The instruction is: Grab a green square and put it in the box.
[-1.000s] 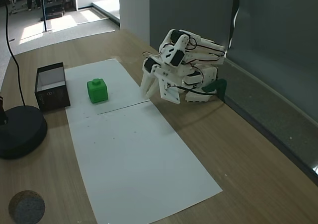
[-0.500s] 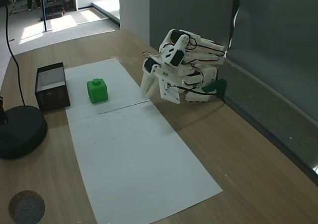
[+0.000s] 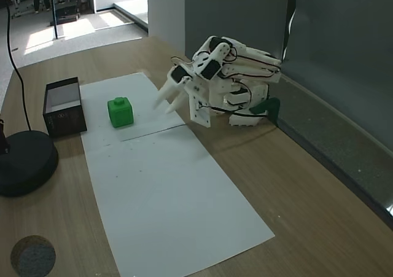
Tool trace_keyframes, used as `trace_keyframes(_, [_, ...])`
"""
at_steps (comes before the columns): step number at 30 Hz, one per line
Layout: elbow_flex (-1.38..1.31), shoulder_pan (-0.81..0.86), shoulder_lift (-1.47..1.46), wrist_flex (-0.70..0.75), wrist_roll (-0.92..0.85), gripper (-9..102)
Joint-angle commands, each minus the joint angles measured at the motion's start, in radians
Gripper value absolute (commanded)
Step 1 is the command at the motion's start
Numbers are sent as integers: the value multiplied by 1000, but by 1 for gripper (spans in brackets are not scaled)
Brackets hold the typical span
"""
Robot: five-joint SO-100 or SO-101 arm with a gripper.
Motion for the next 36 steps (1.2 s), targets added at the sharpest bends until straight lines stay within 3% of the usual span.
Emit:
trace_keyframes(1, [-37, 69, 21, -141, 60, 24])
trace_keyframes(4, [-129, 100, -5, -118, 104, 30])
trace_keyframes(9, [-313, 52, -213, 43, -6, 36])
trace_keyframes(18, [-811, 60, -1039, 57, -2, 37])
trace_keyframes(26, [-1266, 164, -1678, 202, -3, 39])
trace_keyframes(36, [-1559, 201, -1962, 275, -5, 39])
